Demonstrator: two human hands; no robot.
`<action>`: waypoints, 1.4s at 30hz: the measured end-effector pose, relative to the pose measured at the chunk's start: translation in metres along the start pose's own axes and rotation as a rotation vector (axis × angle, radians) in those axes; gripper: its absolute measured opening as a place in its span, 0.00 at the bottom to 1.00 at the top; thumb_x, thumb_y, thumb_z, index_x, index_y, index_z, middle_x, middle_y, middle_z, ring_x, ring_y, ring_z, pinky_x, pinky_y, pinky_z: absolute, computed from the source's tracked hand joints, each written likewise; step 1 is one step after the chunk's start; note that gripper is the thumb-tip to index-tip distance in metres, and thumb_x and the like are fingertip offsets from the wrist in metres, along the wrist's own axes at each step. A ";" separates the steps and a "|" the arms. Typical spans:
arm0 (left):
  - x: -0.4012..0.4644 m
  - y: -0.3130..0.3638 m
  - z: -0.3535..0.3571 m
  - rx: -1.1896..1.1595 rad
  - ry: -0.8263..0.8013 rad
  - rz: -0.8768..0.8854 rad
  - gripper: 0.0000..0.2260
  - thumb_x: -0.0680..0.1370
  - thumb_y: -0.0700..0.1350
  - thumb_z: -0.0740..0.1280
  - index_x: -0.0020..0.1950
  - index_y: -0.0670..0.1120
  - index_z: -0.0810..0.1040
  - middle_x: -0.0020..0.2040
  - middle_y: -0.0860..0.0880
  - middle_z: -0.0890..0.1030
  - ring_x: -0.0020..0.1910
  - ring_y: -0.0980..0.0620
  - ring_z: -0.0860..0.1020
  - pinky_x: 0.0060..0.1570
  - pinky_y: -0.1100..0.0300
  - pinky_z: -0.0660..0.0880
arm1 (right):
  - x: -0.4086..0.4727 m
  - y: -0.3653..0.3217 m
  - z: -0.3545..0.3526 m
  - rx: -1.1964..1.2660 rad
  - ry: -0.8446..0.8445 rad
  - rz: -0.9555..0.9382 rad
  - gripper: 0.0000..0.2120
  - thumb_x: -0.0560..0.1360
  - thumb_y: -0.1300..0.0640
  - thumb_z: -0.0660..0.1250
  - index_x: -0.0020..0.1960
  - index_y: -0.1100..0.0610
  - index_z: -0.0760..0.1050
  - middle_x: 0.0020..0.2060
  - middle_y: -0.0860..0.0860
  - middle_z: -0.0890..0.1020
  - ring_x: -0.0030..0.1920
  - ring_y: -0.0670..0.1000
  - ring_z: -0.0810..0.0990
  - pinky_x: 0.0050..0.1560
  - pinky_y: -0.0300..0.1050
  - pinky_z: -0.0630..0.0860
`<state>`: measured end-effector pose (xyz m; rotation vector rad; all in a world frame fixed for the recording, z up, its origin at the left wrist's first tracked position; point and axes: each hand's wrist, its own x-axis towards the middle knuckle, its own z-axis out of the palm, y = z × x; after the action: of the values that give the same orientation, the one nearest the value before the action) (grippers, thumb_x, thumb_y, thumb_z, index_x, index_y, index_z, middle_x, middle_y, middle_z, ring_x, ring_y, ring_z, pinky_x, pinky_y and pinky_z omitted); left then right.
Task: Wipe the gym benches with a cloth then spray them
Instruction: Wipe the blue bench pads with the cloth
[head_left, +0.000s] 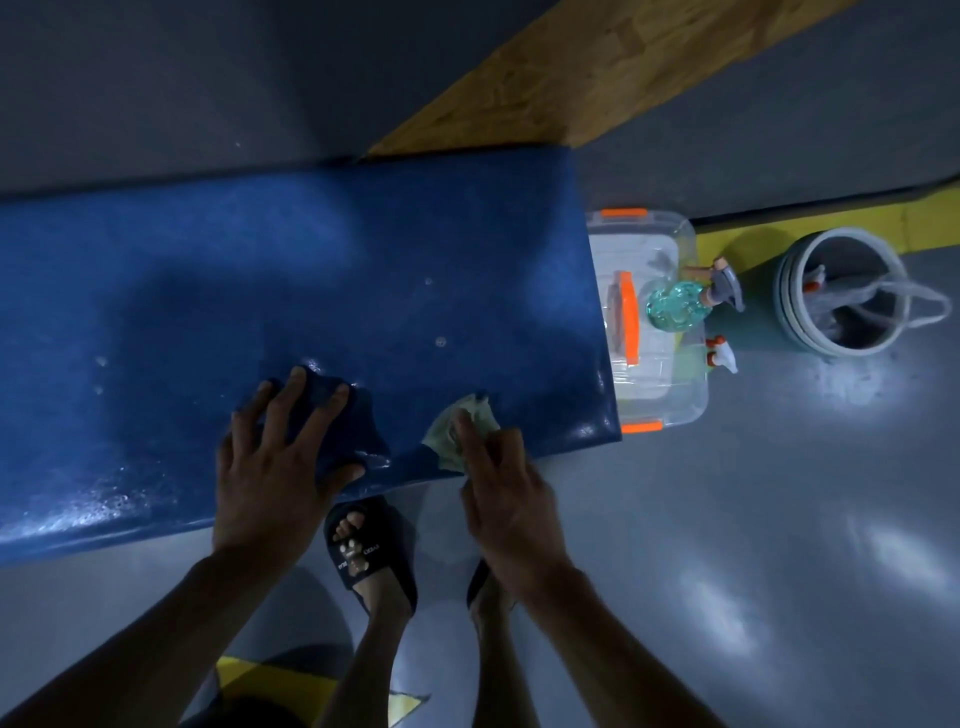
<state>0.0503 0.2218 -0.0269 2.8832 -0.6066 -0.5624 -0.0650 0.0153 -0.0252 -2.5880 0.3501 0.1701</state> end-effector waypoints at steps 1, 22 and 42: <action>0.000 -0.001 0.000 0.001 0.003 0.002 0.37 0.69 0.58 0.73 0.76 0.54 0.65 0.77 0.44 0.61 0.74 0.35 0.57 0.63 0.34 0.65 | 0.005 0.015 -0.009 -0.022 -0.013 -0.012 0.30 0.72 0.57 0.62 0.74 0.52 0.66 0.51 0.56 0.73 0.40 0.57 0.78 0.30 0.46 0.76; 0.003 -0.002 -0.006 0.000 -0.001 0.003 0.38 0.68 0.60 0.74 0.75 0.56 0.63 0.77 0.45 0.62 0.73 0.37 0.61 0.61 0.36 0.68 | 0.047 0.021 -0.030 -0.219 -0.040 -0.124 0.28 0.72 0.60 0.62 0.73 0.50 0.68 0.53 0.52 0.72 0.46 0.56 0.77 0.43 0.50 0.79; 0.004 -0.010 -0.007 0.001 -0.024 0.022 0.37 0.69 0.63 0.72 0.75 0.58 0.62 0.77 0.47 0.62 0.73 0.37 0.61 0.60 0.36 0.67 | 0.053 0.013 -0.035 -0.239 -0.078 -0.080 0.29 0.73 0.57 0.62 0.74 0.50 0.65 0.54 0.54 0.71 0.44 0.56 0.78 0.38 0.48 0.79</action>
<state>0.0599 0.2296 -0.0241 2.8715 -0.6414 -0.5943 -0.0159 -0.0249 -0.0118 -2.8155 0.2085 0.2997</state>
